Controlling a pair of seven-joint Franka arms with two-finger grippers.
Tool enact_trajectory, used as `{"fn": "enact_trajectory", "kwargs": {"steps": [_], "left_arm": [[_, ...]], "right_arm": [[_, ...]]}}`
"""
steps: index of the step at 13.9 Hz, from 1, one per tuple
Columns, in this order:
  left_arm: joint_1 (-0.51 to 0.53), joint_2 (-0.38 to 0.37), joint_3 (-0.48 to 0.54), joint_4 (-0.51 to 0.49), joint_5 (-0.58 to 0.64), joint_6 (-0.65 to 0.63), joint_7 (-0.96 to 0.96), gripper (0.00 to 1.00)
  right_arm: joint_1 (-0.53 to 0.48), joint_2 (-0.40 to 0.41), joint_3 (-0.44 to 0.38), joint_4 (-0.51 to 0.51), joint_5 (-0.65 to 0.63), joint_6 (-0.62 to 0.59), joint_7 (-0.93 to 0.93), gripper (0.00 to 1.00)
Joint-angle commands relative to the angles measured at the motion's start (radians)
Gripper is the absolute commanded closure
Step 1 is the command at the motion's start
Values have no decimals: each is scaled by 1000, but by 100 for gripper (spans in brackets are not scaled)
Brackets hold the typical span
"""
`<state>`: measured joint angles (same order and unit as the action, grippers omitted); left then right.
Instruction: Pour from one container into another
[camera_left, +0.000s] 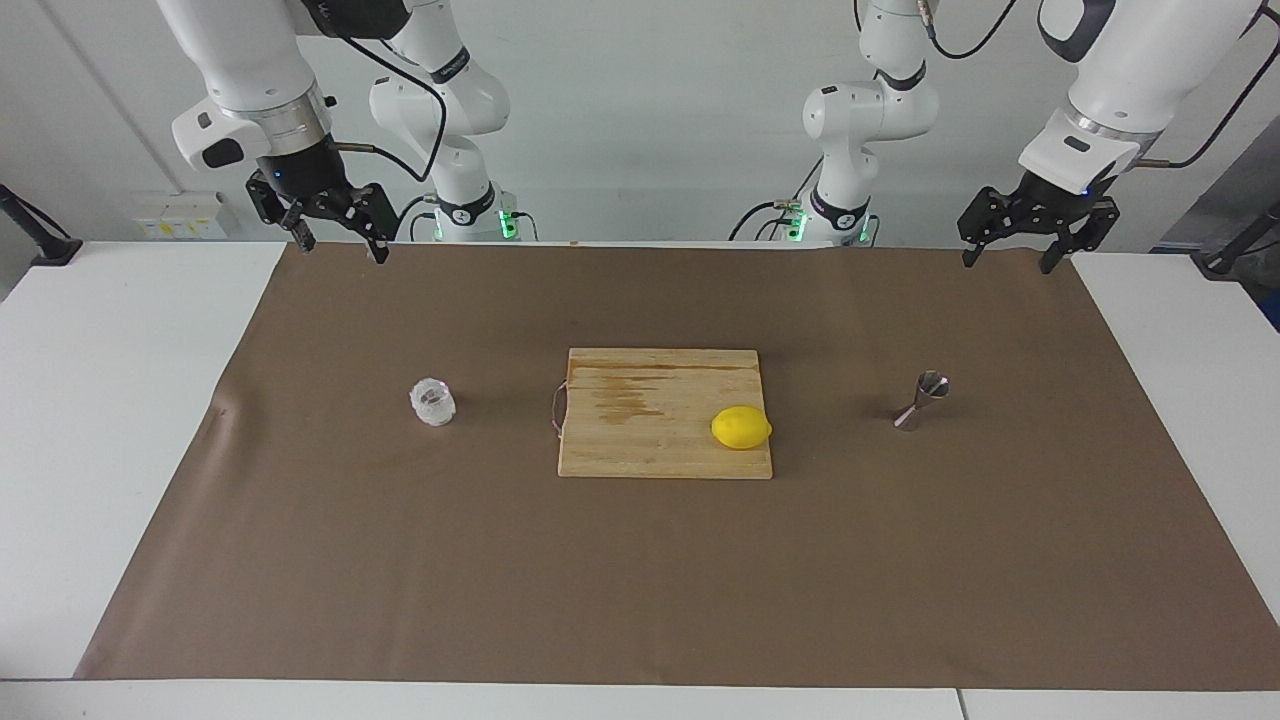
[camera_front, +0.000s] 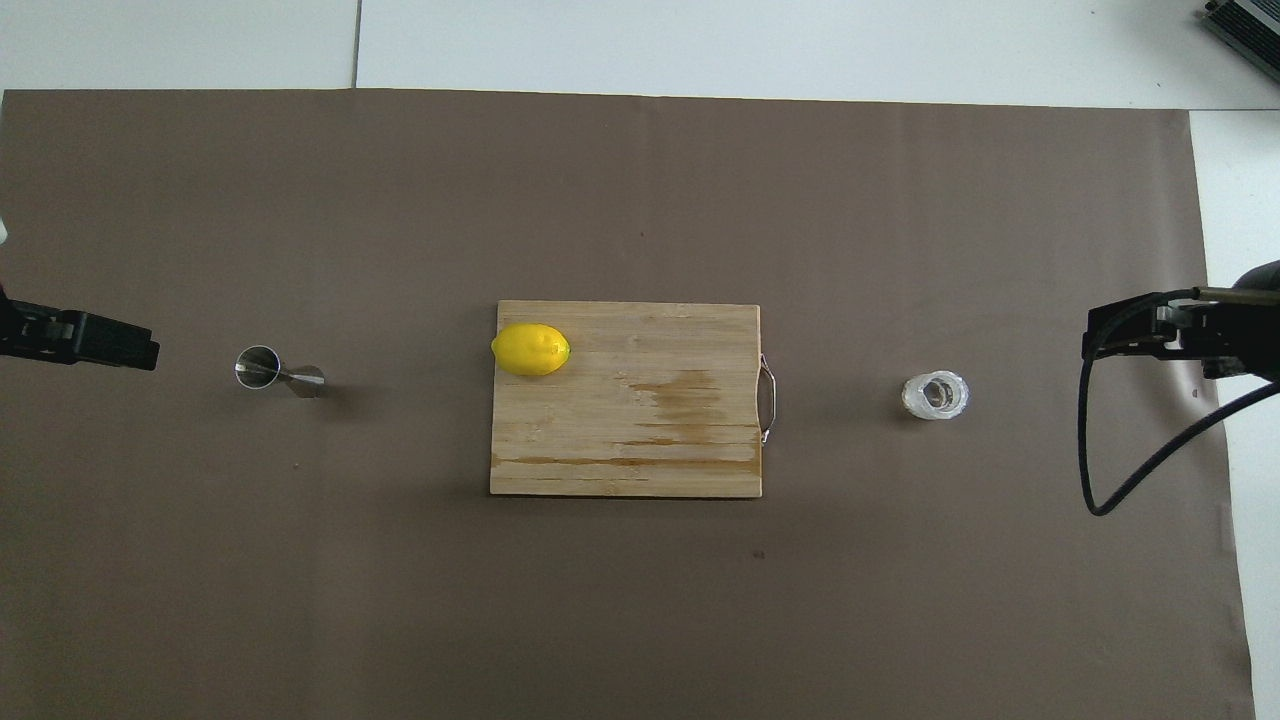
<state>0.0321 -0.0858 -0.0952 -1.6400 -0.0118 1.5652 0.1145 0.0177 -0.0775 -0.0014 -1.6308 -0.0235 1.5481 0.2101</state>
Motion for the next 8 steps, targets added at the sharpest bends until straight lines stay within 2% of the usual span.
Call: {"fn": "enact_trajectory", "kwargs": {"steps": [1,5,8], "left_arm": [[5,-17,0,-7,1,-11,17,0],[-3,-23,0,-24,1,-7,11,0],[8,-51,2,-76,1,35,7,0]], "right_arm": [[2,7,-12,8,14,-23,-1,0],[1,8,-5,8,14,-55,-17,0],[4,7,-2,6,10,-54,-12,0]]}}
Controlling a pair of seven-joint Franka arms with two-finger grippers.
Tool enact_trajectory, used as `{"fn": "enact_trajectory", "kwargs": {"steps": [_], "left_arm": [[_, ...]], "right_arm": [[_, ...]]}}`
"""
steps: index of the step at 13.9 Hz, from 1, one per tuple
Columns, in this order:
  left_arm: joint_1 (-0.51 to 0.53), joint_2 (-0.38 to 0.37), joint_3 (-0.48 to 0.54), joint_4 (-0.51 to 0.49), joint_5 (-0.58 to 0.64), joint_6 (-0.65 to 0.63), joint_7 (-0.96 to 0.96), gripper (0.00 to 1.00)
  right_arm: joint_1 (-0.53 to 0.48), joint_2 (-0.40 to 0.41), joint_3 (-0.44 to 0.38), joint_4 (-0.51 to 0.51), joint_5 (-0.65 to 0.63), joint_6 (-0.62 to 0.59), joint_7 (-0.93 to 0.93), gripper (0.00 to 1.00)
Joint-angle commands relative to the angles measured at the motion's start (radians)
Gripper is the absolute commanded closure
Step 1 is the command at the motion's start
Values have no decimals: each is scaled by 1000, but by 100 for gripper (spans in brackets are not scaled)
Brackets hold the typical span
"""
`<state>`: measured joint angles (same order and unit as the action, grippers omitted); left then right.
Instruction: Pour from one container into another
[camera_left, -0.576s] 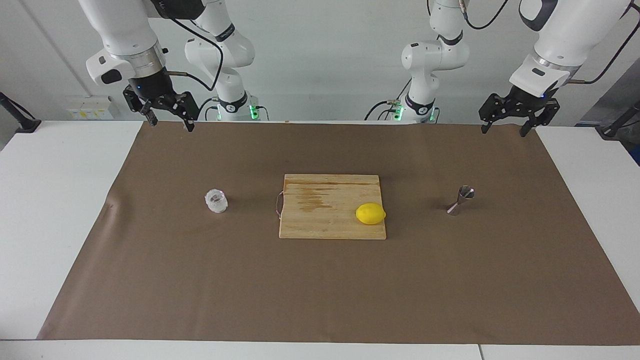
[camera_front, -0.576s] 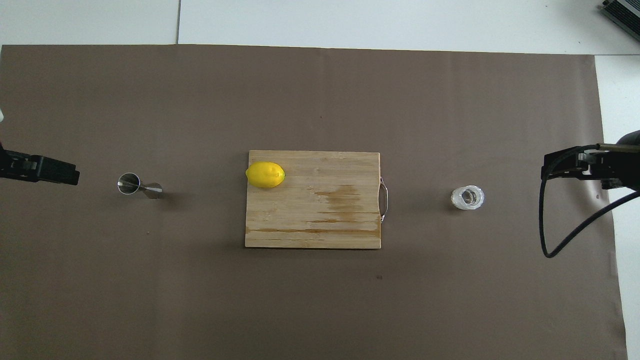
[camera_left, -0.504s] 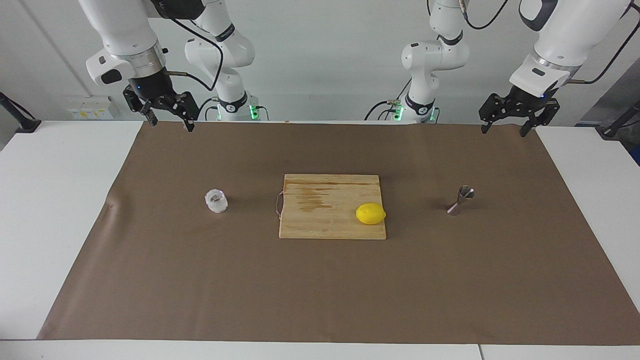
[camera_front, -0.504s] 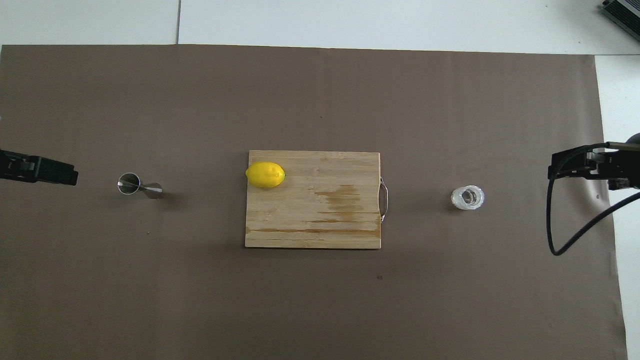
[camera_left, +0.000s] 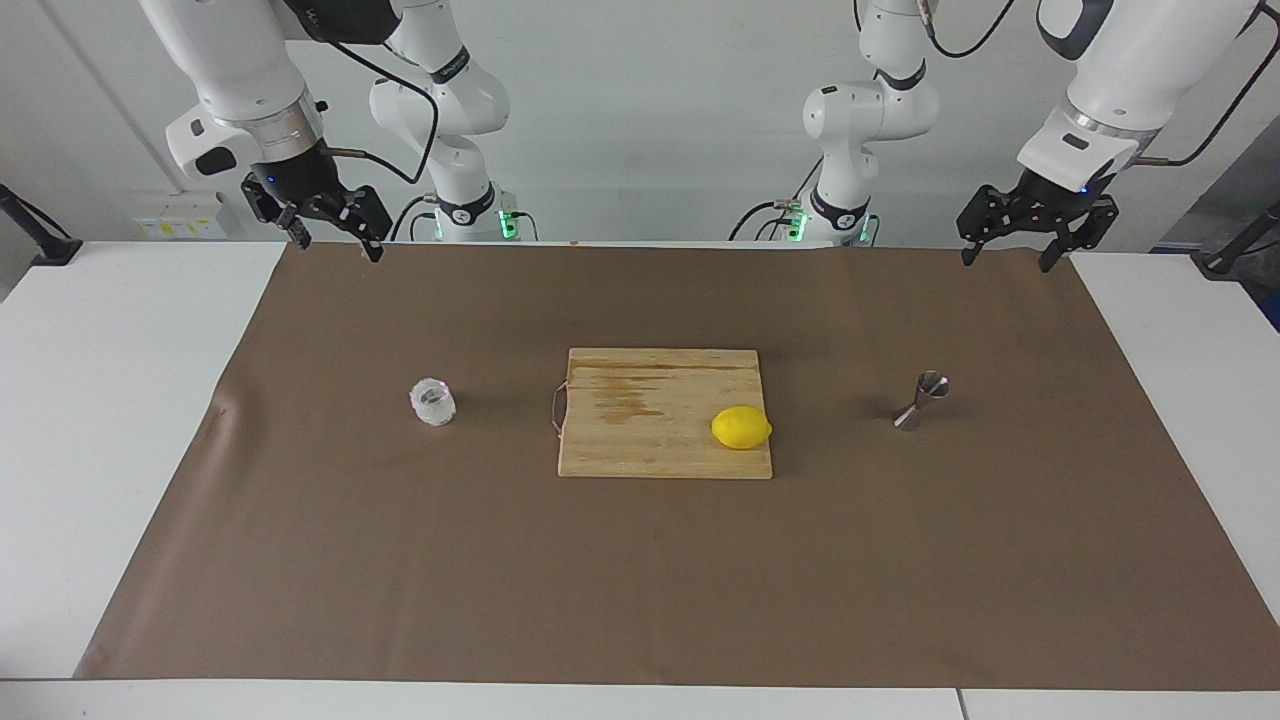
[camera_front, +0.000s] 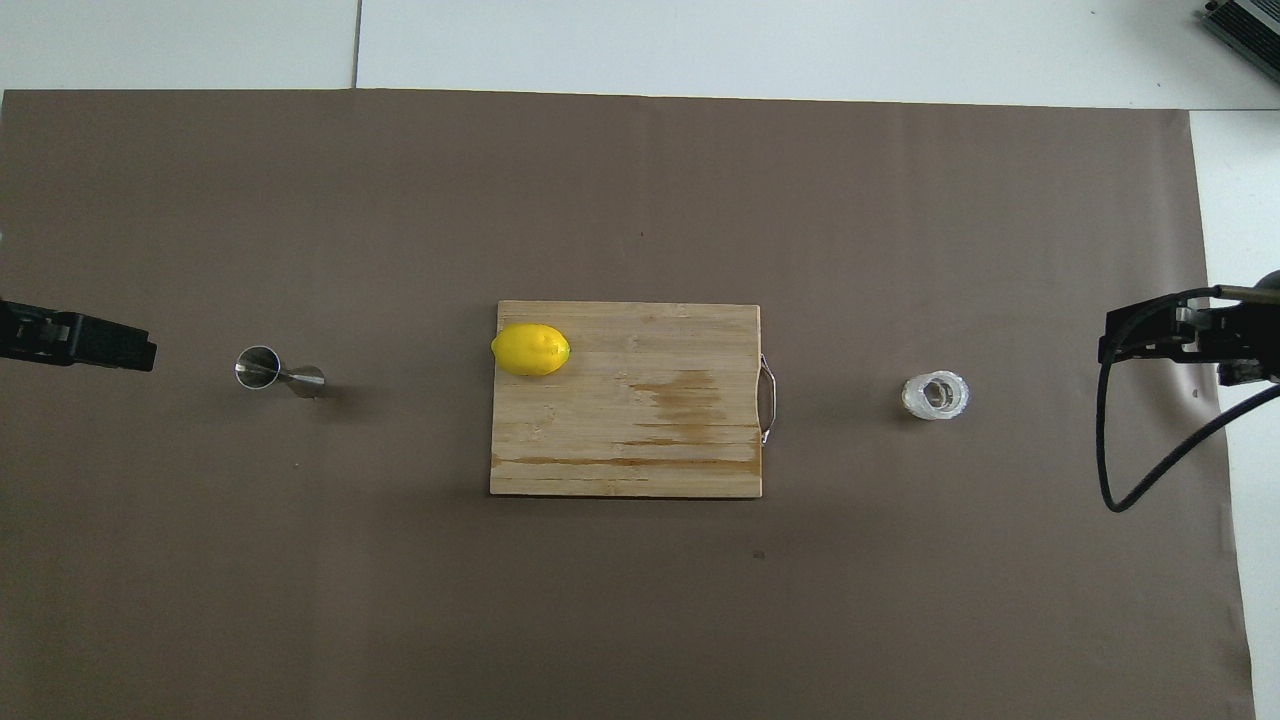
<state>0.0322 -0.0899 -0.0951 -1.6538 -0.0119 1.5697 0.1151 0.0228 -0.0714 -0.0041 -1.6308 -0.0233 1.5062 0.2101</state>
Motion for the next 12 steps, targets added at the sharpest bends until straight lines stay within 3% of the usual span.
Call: {"fn": "enact_trajectory", "kwargs": {"steps": [1,7,12], "left_arm": [[12,-56,2,-84,1,36,5,0],[86,-105,0,-194,-3,108,-216,0],[182,-145,2,-336,-153,240,-602,0]], "right_arm": [[-1,1,0,6,10,-5,-11,0],[-1,-8,1,-24,13,37,12,0],[5,-10,1,-27,13,34,20,0]]}}
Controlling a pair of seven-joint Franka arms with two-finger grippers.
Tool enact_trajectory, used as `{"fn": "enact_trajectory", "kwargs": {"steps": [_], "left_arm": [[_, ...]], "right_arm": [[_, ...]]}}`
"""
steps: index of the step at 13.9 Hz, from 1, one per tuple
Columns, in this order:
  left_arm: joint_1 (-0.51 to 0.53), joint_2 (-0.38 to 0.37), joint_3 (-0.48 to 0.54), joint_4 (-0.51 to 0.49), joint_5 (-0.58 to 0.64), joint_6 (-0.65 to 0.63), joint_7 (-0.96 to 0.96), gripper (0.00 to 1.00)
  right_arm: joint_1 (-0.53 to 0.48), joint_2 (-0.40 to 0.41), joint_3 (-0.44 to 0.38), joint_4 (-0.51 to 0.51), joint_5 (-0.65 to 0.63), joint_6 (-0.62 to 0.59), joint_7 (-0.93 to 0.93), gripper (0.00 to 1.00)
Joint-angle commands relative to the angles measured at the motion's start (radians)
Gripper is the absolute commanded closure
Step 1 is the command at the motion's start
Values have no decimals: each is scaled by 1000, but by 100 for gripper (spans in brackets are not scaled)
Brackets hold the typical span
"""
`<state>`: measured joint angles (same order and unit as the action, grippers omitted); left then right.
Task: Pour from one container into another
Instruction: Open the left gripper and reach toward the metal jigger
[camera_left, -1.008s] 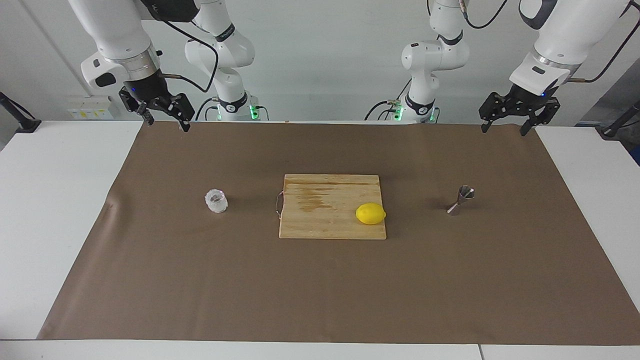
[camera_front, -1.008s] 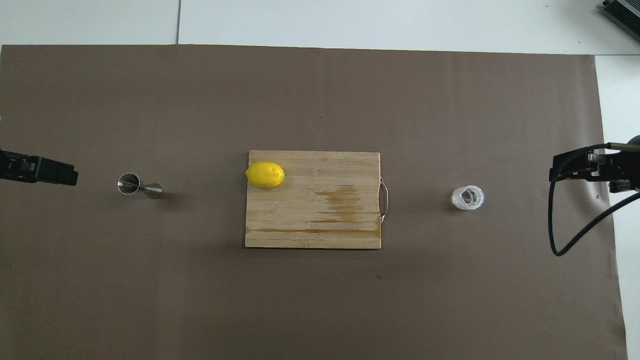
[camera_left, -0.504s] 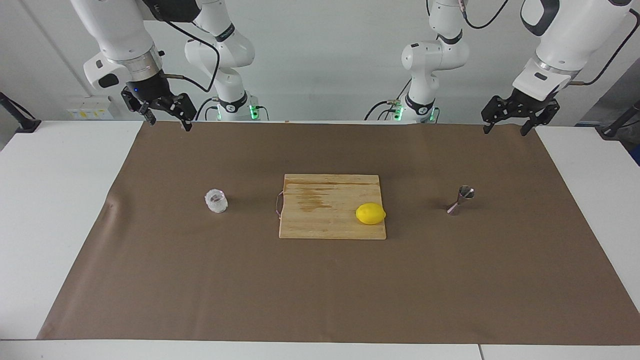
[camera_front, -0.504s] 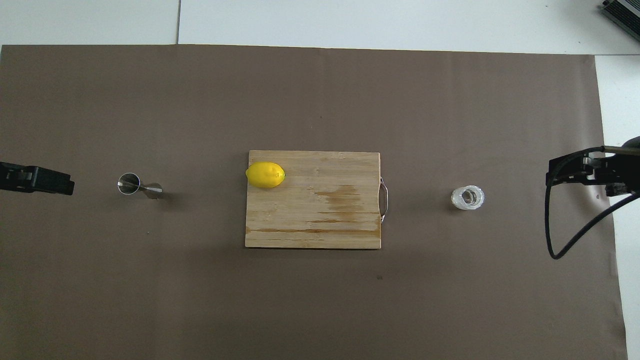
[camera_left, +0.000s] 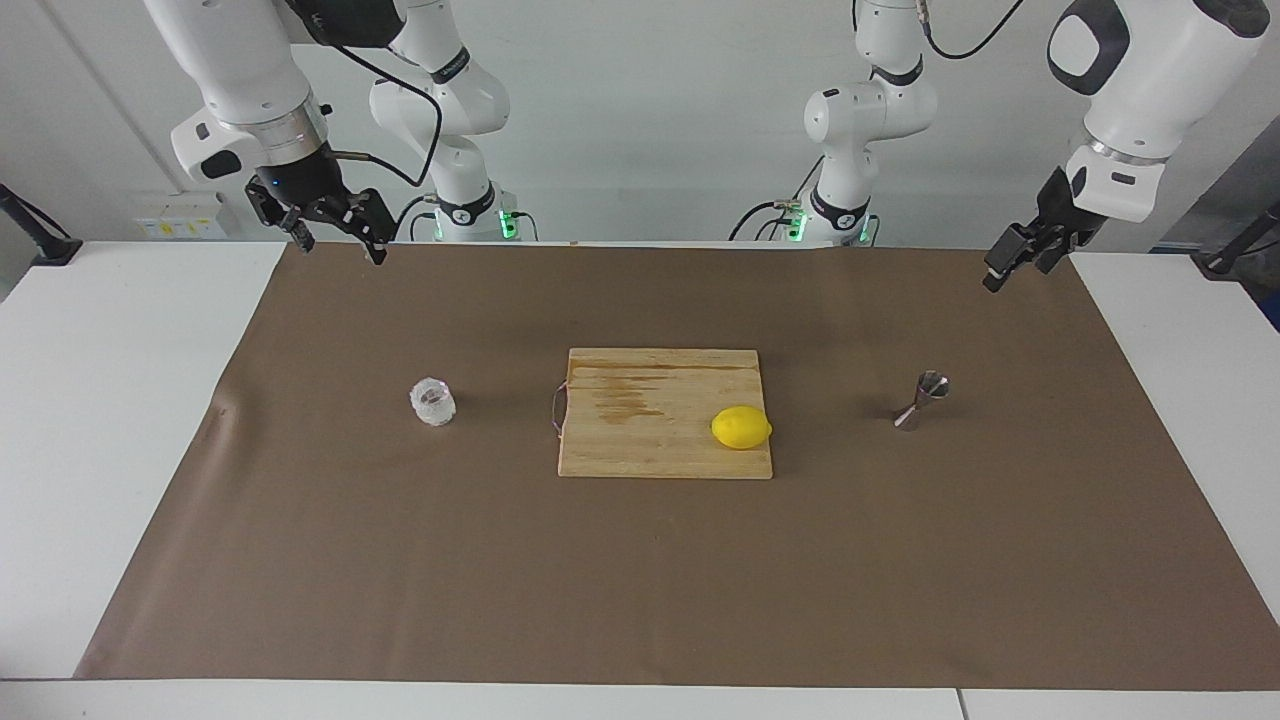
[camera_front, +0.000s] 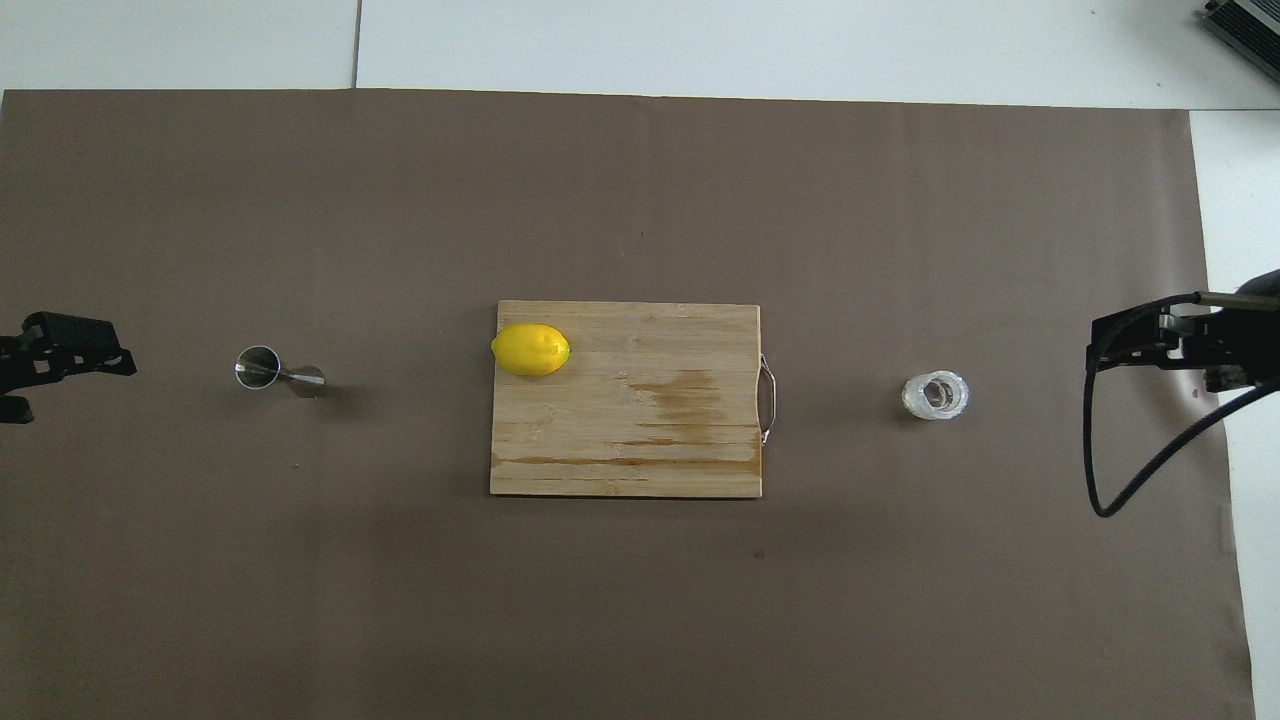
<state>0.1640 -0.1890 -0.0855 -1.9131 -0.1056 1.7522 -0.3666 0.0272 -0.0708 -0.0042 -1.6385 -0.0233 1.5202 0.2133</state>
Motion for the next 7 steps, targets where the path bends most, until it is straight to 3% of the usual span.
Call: {"fn": "enact_trajectory", "kwargs": {"steps": [1,4,7], "left_arm": [[60,-29,-8,-83,-92,65,-209,0],[95,17,-8,-154,-198,148,-360,0],[100,121,-10,-161,-238,199,-422,0]], "right_arm": [[2,-12,3,-20,13,18,17,0],[2,-12,3,-20,13,15,17,0],[2,-12,3,-18,13,14,17,0]]}}
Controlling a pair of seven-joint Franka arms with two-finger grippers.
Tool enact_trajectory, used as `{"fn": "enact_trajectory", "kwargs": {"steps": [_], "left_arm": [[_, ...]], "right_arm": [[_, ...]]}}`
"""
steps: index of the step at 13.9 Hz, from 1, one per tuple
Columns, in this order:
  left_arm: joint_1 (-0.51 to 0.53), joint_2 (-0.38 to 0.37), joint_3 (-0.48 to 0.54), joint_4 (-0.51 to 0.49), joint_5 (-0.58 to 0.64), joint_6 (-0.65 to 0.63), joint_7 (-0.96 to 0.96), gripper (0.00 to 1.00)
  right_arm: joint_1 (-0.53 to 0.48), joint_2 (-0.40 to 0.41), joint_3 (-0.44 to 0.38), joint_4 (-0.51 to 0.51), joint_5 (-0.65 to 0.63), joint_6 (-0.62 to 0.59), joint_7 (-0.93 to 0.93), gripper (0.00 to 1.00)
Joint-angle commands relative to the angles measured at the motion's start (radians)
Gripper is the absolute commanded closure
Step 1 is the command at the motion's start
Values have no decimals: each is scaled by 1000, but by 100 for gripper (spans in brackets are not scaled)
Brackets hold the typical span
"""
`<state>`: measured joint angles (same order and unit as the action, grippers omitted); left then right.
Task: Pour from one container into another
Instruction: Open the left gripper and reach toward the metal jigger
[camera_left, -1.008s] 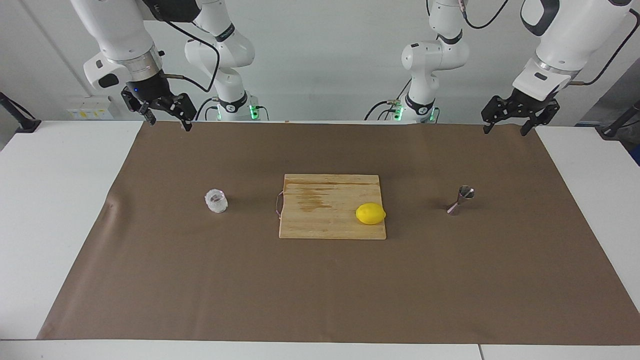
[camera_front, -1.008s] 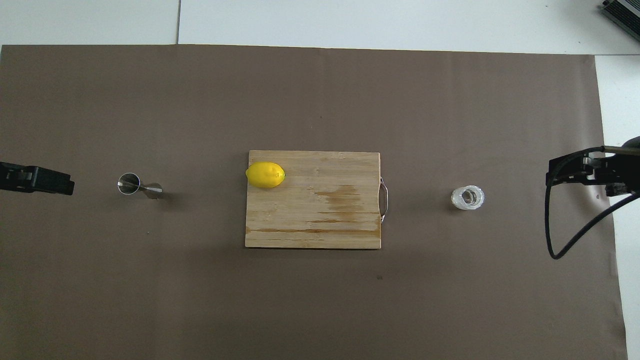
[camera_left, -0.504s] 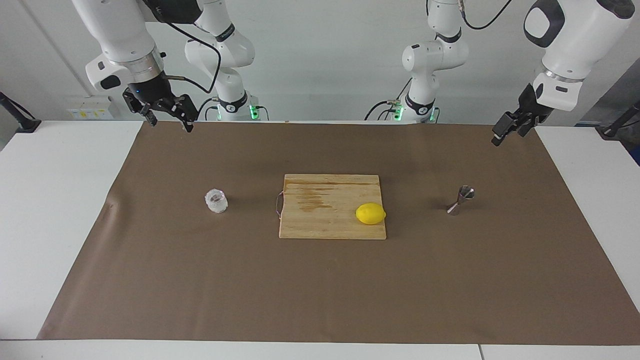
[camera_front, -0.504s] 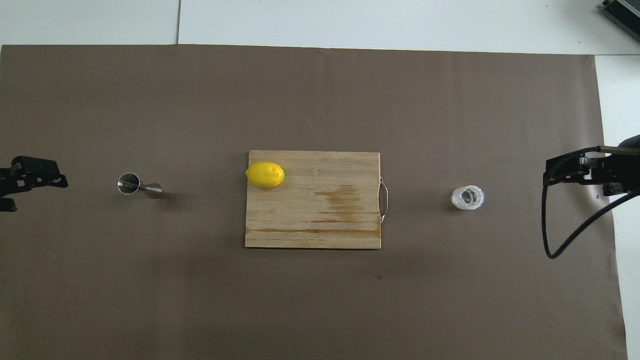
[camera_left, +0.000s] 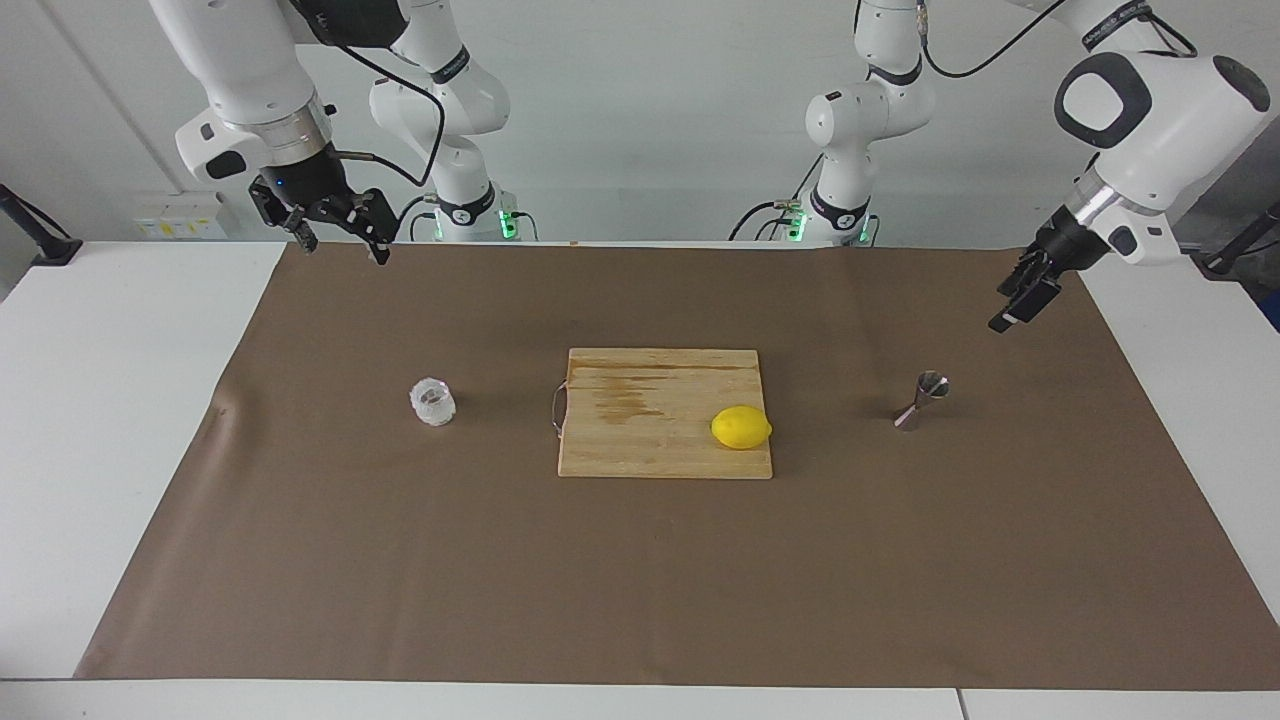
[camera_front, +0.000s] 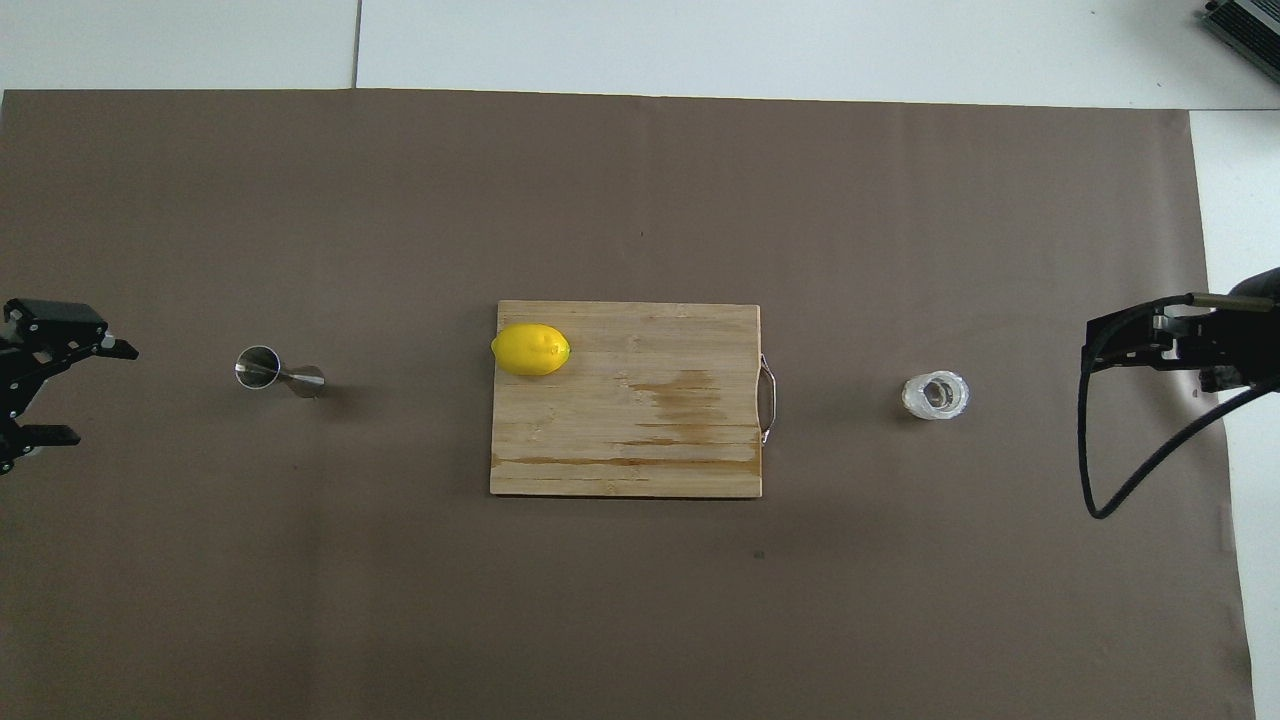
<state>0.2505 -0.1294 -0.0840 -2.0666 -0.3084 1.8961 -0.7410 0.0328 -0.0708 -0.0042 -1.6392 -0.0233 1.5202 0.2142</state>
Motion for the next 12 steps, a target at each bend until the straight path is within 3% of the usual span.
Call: {"fn": "enact_trajectory", "kwargs": {"steps": [1,6,12], "left_arm": [[13,86,-11,-10,-70,92,-47,0],[0,142,-11,-27,-164,214,-47,0],[-8,179,-11,-72,-178,262,-43,0]], "right_arm": [[-4,-12,3,-17,13,14,16,0],[-5,-11,3,-17,13,11,14,0],[-19,-10,1,-16,14,12,10,0]]}}
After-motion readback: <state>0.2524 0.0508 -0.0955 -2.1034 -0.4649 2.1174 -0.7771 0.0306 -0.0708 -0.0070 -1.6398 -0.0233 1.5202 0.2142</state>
